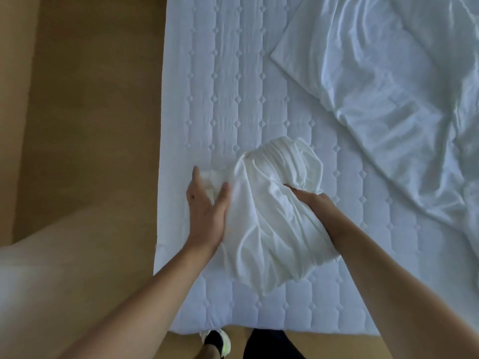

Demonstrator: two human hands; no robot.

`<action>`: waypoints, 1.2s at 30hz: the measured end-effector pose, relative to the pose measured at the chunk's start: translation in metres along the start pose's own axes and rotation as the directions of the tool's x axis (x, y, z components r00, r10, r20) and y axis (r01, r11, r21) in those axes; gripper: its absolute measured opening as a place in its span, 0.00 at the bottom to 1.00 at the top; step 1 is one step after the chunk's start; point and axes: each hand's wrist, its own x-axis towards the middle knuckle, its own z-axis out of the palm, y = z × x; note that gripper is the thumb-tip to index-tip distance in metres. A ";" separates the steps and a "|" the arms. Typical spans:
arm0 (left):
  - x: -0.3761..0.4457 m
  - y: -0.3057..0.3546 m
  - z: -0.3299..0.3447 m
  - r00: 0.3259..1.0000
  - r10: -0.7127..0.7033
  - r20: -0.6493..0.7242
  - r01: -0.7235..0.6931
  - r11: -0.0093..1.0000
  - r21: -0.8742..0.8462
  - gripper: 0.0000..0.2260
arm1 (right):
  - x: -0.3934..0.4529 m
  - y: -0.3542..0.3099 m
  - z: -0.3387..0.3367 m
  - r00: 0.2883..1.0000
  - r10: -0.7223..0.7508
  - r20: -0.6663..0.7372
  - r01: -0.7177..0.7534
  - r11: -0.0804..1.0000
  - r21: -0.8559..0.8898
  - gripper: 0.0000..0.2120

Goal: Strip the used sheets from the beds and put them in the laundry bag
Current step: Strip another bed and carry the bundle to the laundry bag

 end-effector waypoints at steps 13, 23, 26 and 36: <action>0.012 -0.007 0.126 0.873 0.051 0.484 -0.479 0.266 0.836 0.52 | -0.053 0.080 -0.037 0.785 -0.159 -0.598 0.287 0.950 0.125 0.37; 0.009 -0.006 0.120 0.867 0.040 0.497 -0.493 0.215 0.843 0.49 | -0.027 0.080 0.045 0.885 0.126 -0.447 0.140 0.846 0.515 0.34; 0.006 0.013 0.085 0.762 0.038 0.647 -0.637 0.227 0.737 0.41 | -0.011 0.058 0.050 0.810 0.306 -0.501 -0.025 0.871 0.491 0.38; 0.087 0.056 0.080 0.917 0.103 0.385 -0.398 0.258 0.880 0.49 | -0.004 0.053 0.039 0.817 0.020 -0.576 0.031 0.996 0.080 0.60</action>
